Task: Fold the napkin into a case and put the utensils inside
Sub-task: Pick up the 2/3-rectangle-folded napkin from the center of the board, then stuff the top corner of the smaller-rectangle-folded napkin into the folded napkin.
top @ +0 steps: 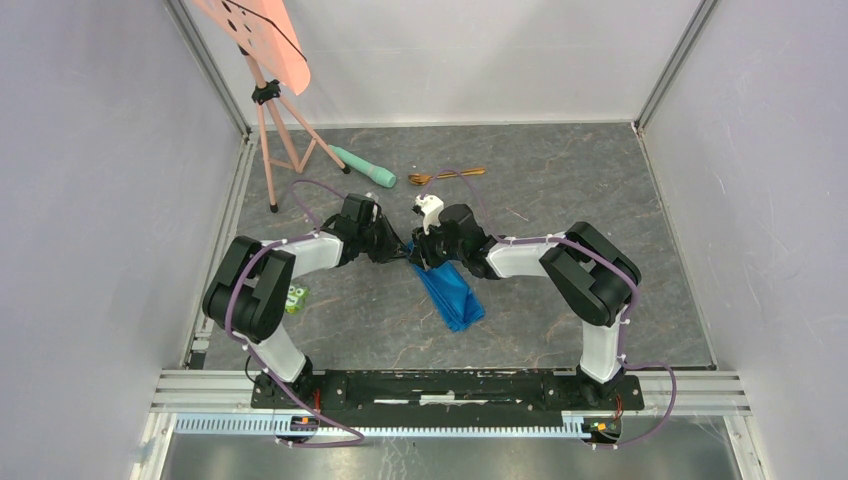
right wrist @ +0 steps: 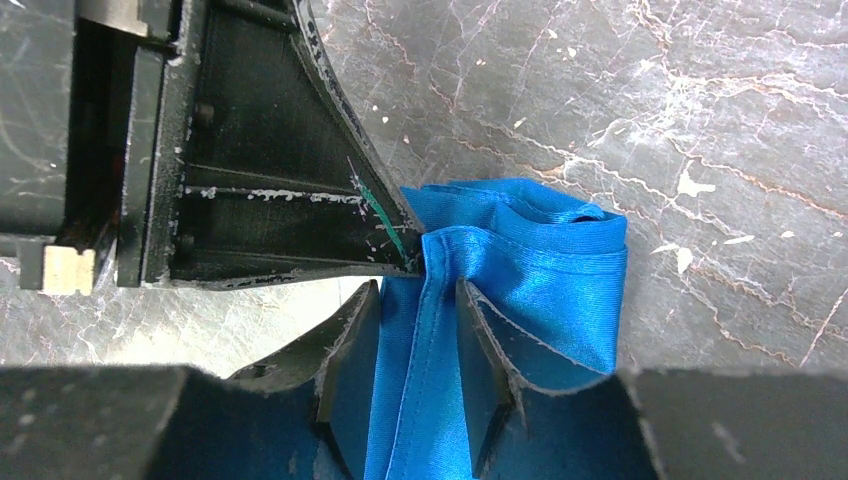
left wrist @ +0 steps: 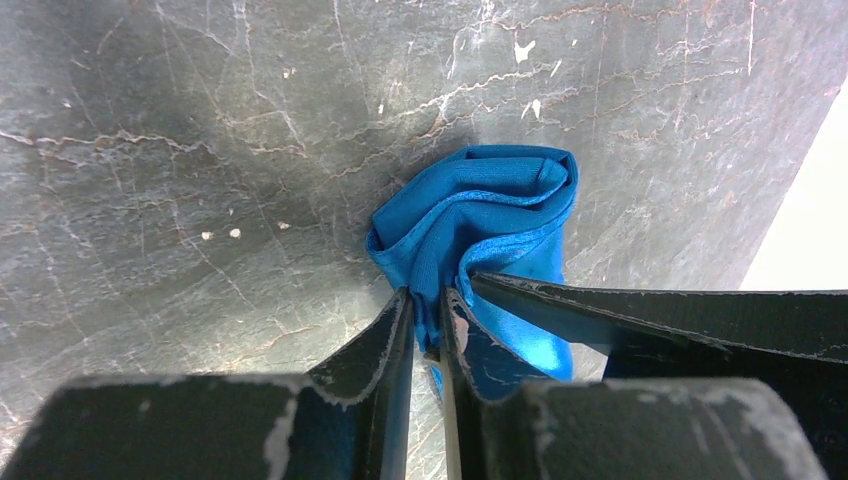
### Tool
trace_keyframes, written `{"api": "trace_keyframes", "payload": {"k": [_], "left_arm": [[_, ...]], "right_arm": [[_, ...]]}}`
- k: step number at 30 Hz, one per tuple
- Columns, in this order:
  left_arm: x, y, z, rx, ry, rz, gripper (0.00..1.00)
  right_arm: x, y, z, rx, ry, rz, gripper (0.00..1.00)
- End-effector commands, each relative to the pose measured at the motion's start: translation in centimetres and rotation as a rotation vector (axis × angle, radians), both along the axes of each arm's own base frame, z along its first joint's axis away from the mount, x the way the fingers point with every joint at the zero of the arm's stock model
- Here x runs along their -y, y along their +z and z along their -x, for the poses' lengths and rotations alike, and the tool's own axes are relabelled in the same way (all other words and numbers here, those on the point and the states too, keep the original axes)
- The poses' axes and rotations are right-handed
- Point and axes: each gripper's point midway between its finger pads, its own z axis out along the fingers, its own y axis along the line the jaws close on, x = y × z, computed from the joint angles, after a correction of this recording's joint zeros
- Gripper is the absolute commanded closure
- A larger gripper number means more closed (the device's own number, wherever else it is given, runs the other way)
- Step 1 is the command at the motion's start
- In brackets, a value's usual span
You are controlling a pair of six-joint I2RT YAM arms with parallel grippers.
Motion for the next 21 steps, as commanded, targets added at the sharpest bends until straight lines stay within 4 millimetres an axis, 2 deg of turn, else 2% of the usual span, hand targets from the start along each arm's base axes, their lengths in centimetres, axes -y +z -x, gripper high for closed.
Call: {"api": "trace_keyframes", "payload": {"k": [1, 5, 8, 10, 14, 15, 18, 21], "left_arm": [[1.0, 2.3, -0.4, 0.037, -0.011, 0.062, 0.79], [1.0, 2.7, -0.3, 0.045, -0.009, 0.067, 0.80], [1.0, 2.9, -0.3, 0.050, -0.010, 0.071, 0.81], [0.9, 3.1, -0.2, 0.052, -0.011, 0.073, 0.82], [0.9, 3.4, 0.0, 0.057, -0.012, 0.076, 0.82], [0.8, 3.4, 0.0, 0.059, -0.012, 0.071, 0.82], [-0.3, 3.8, 0.3, 0.081, 0.001, 0.014, 0.73], [-1.8, 4.0, 0.7, 0.109, 0.027, -0.048, 0.52]], "right_arm": [[-0.7, 1.4, -0.8, 0.063, 0.003, -0.031, 0.60], [-0.7, 1.1, -1.1, 0.065, -0.012, -0.023, 0.62], [-0.5, 1.3, -1.4, 0.072, -0.030, -0.019, 0.69], [-0.5, 1.5, -1.5, 0.076, -0.037, -0.021, 0.76], [-0.7, 1.8, -1.6, 0.072, -0.042, -0.033, 0.98], [-0.7, 2.0, -1.6, 0.070, -0.043, -0.038, 1.00], [-0.3, 2.9, -1.5, 0.056, -0.067, -0.069, 1.00], [0.3, 3.9, -1.2, 0.021, -0.091, -0.121, 1.00]]}}
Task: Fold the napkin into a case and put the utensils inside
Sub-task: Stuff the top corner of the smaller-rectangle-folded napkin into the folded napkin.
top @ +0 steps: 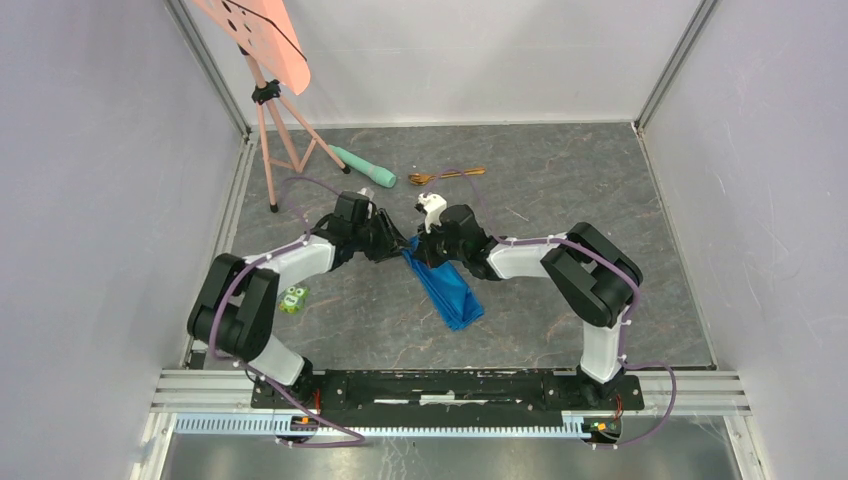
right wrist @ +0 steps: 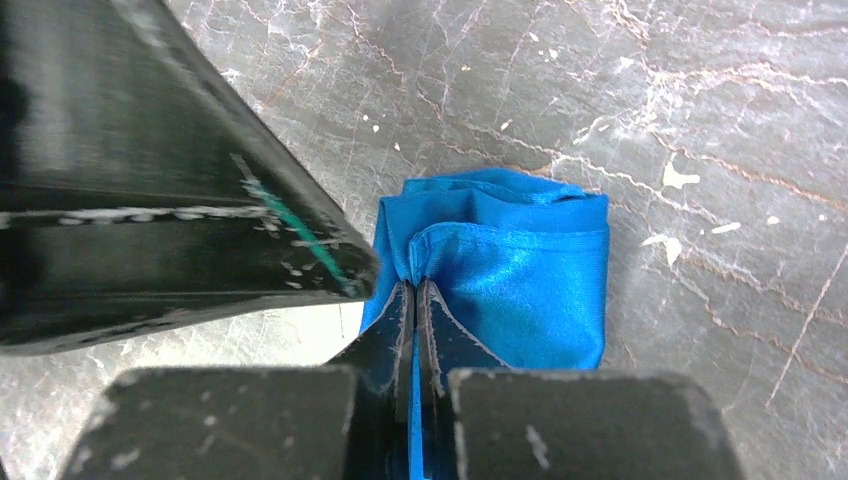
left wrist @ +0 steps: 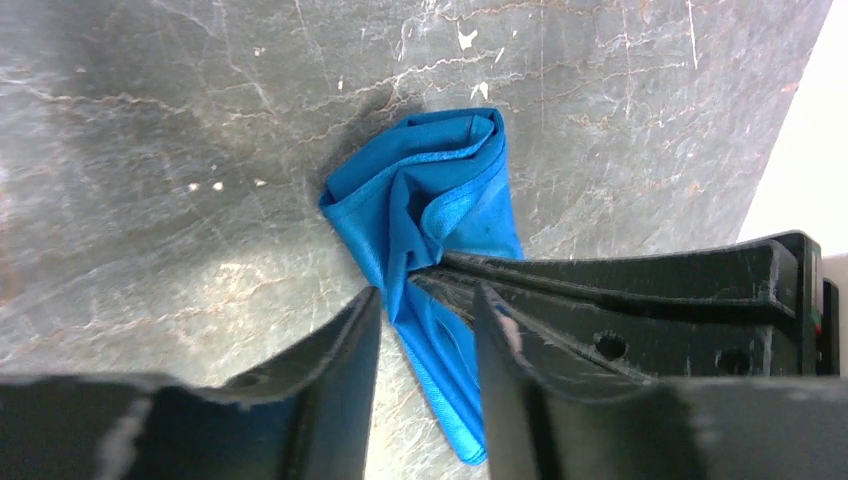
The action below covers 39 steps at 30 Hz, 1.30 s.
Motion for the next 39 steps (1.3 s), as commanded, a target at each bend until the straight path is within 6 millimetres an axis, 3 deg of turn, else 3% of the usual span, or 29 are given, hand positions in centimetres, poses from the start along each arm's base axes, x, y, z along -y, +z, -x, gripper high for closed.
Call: {"api": "trace_keyframes", "payload": {"k": [1, 7, 11, 17, 26, 31, 39], "left_arm": [[-1.9, 1.4, 0.5, 0.069, 0.032, -0.075, 0.48], [-2.6, 0.2, 1.5, 0.061, 0.043, -0.131, 0.40], [-1.4, -0.3, 1.5, 0.060, 0.019, -0.178, 0.51], [-1.5, -0.6, 0.4, 0.067, 0.025, -0.266, 0.65], [-1.0, -0.2, -0.7, 0.100, 0.007, -0.382, 0.67], [0.4, -0.2, -0.6, 0.100, -0.026, -0.427, 0.70], [1.2, -1.1, -0.8, 0.108, -0.043, -0.562, 0.71]], "right_arm": [[0.2, 3.9, -0.6, 0.011, -0.044, -0.126, 1.00], [1.1, 5.1, -0.1, -0.063, -0.057, -0.244, 0.99], [1.4, 5.4, 0.1, -0.088, -0.055, -0.283, 0.99], [2.1, 5.7, 0.1, -0.090, -0.061, -0.301, 0.99], [2.8, 6.2, -0.1, -0.093, -0.068, -0.334, 1.00], [3.0, 6.3, -0.3, -0.093, -0.067, -0.344, 0.99], [3.0, 6.3, -0.2, -0.095, -0.060, -0.353, 1.00]]}}
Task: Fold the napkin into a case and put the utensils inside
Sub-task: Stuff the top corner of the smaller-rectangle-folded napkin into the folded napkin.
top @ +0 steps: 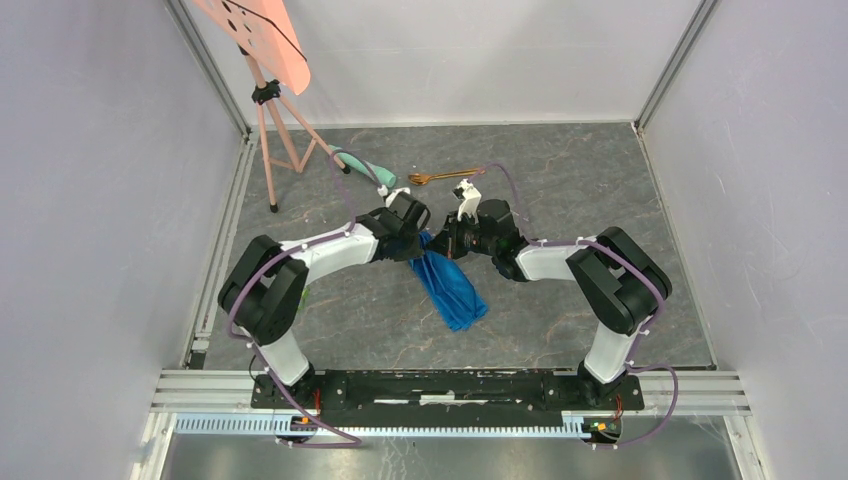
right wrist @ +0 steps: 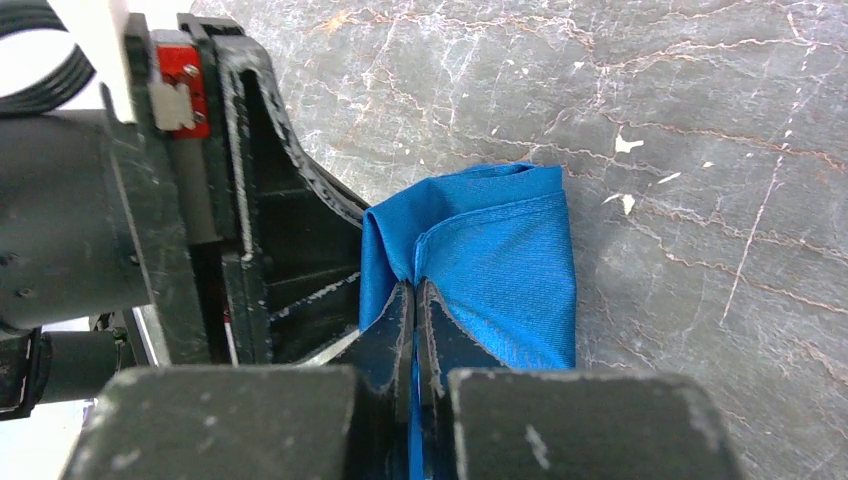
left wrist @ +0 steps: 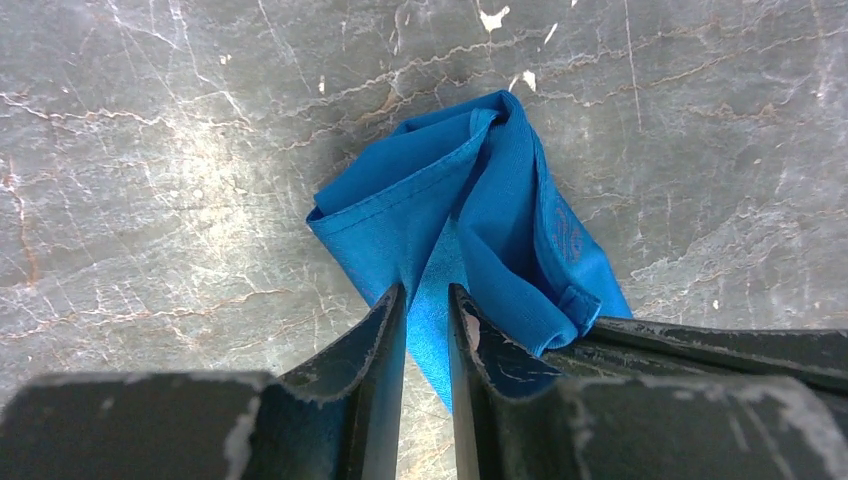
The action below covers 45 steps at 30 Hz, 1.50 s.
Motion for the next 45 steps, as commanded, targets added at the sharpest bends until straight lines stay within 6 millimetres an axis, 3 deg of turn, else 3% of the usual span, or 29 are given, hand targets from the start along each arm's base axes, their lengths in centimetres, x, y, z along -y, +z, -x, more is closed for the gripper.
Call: {"api": "trace_keyframes", "payload": {"k": [1, 15, 19, 27, 37, 41, 45], "left_arm": [[-0.7, 0.3, -1.1, 0.051, -0.011, -0.131, 0.71], [0.1, 0.3, -1.5, 0.089, -0.049, -0.260, 0.72], [-0.3, 0.5, -1.8, 0.099, -0.035, -0.286, 0.85], [0.1, 0.7, -1.9, 0.105, -0.044, -0.267, 0.98], [0.5, 0.5, -1.4, 0.103, -0.057, -0.013, 0.98], [0.2, 0.1, -1.3, 0.095, -0.038, 0.052, 0.98], [-0.1, -0.5, -1.1, 0.069, -0.030, 0.077, 0.98]], "right_arm": [[-0.4, 2.3, -0.2, 0.057, 0.016, -0.058, 0.99], [-0.3, 1.6, -0.1, 0.050, 0.022, -0.035, 1.00], [0.0, 1.2, -0.2, 0.049, 0.022, 0.003, 1.00], [-0.2, 0.1, -0.1, 0.049, 0.034, 0.092, 1.00], [-0.7, -1.9, 0.5, 0.088, 0.055, 0.300, 1.00], [-1.0, -2.6, 0.4, 0.097, 0.064, 0.300, 1.00], [-1.7, -1.8, 0.3, 0.133, 0.084, 0.245, 0.99]]}}
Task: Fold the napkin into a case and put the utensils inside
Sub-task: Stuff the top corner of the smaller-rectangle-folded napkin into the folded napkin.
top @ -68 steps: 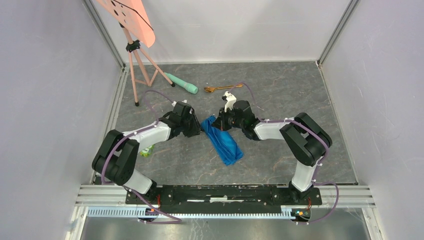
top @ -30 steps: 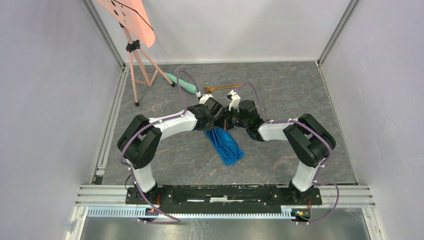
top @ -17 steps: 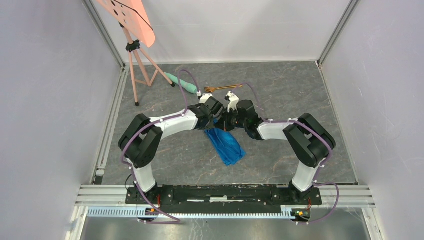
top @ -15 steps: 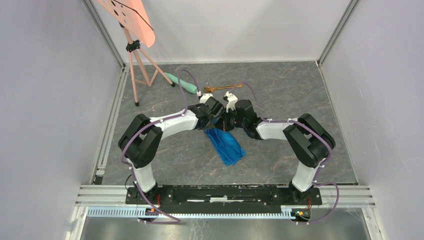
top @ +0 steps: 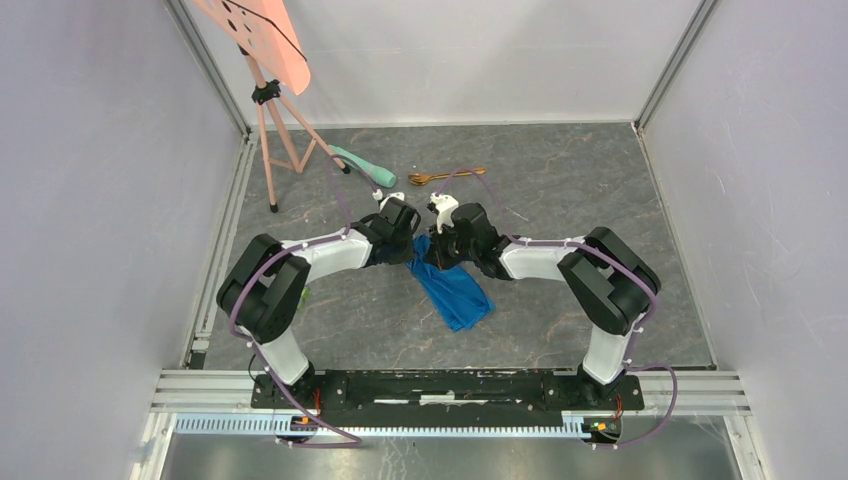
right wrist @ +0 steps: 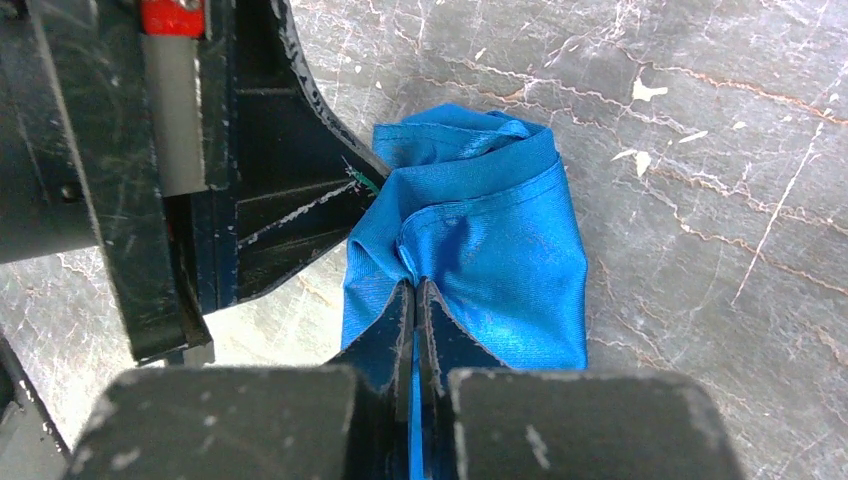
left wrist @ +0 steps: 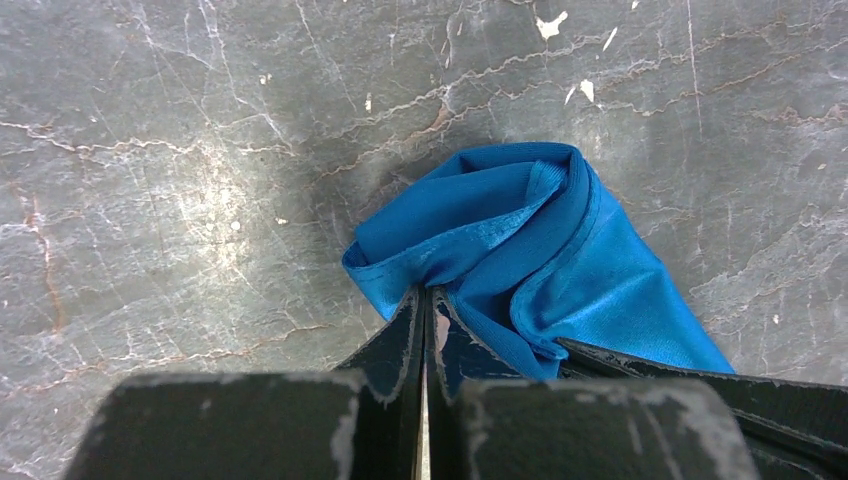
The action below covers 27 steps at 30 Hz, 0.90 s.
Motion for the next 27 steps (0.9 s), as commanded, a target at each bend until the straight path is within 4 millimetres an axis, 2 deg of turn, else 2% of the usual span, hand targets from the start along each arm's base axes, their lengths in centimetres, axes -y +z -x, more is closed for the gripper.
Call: {"api": "trace_keyframes", "payload": {"k": [1, 3, 6, 11, 17, 27], "left_arm": [[1.1, 1.6, -0.8, 0.041, 0.004, 0.115, 0.98], [1.1, 1.4, -0.7, 0.037, 0.006, 0.130, 0.98], [0.9, 1.3, -0.7, 0.033, 0.012, 0.148, 0.98], [0.9, 1.3, -0.6, 0.027, 0.017, 0.175, 0.98], [0.9, 1.3, -0.6, 0.023, 0.017, 0.192, 0.98], [1.1, 1.4, -0.7, 0.023, 0.015, 0.208, 0.98]], "right_arm": [[-1.2, 1.7, -1.3, 0.078, 0.029, -0.058, 0.97], [-1.7, 2.0, -1.4, 0.086, 0.046, -0.084, 0.93], [-2.3, 2.3, -1.5, 0.083, 0.050, -0.136, 0.91], [-2.8, 1.5, -1.3, 0.057, 0.064, -0.160, 0.82], [-2.8, 1.1, -1.0, 0.067, 0.079, -0.171, 0.64], [-2.9, 1.3, -0.3, 0.092, 0.123, -0.197, 0.54]]}}
